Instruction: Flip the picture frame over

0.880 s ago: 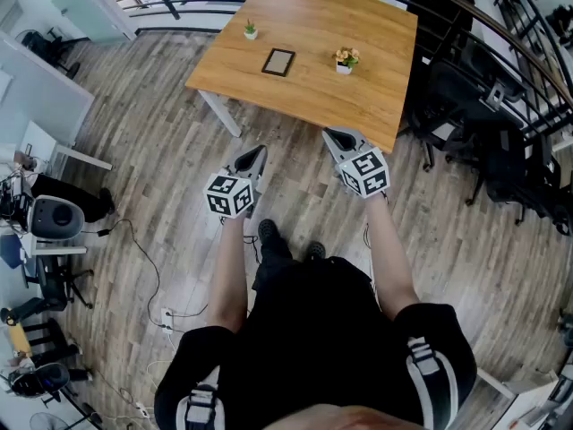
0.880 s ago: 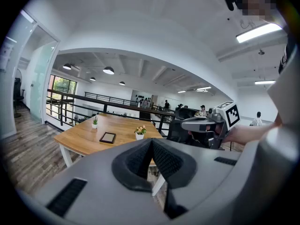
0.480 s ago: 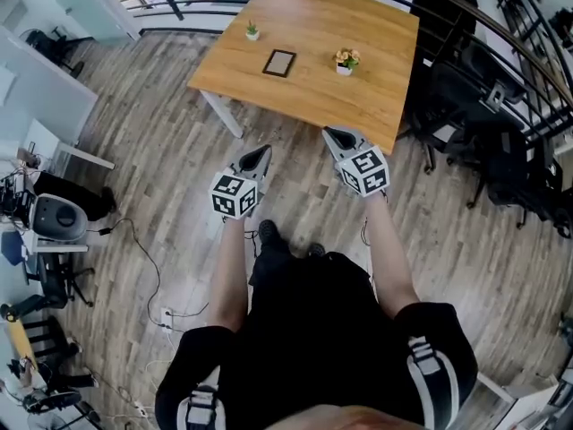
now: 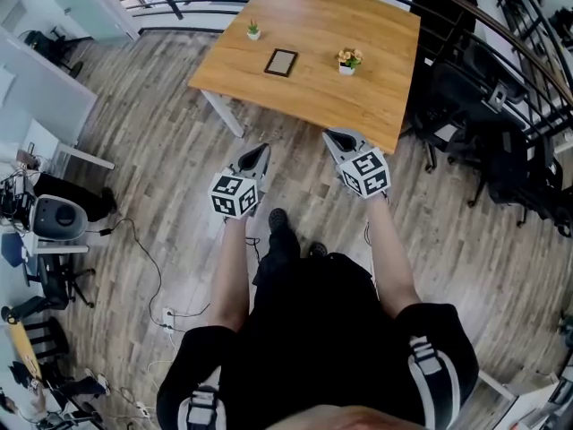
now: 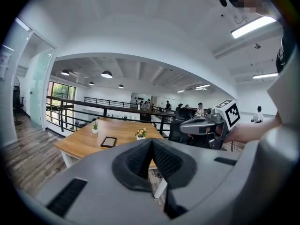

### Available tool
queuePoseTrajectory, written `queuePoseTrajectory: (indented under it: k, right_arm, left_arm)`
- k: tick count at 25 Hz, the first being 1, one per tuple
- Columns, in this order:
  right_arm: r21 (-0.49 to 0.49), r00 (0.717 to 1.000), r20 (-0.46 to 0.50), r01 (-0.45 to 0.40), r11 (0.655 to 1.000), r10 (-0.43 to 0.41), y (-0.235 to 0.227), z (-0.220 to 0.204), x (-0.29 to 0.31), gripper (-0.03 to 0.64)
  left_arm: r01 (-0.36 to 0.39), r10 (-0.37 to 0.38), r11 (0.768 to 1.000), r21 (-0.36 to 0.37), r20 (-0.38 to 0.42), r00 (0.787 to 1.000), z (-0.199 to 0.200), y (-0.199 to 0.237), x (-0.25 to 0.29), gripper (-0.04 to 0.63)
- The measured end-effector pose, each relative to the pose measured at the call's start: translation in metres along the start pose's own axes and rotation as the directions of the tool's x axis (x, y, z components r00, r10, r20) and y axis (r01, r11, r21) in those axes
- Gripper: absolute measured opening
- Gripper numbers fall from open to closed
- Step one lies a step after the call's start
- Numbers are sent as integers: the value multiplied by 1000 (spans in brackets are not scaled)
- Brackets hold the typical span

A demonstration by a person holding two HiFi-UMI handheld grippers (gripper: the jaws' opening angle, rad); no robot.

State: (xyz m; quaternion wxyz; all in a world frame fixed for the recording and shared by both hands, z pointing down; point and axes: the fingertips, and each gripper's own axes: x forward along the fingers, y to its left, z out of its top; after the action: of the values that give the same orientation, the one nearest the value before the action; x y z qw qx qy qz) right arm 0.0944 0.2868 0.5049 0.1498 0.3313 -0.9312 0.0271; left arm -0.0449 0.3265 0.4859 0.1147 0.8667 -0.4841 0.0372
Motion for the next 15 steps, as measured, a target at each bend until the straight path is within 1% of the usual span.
queuePoseTrajectory:
  k: [7,12,15]
  right_arm:
    - [12,1000,-5,21,1000,-21,0,3,15,7]
    - [24,999,-19,43,999,-42,-7,3,29,8]
    - [33,998,-21,52,998,-51,-9,5,38,8]
  left_arm:
    - [17,-17,1000,-10,7,1000,7,20,7,18]
    - [62,-62,998,-26,2,998,9,32,16,18]
    - [74,-74,997,-38,-6,997,9,43,21,18]
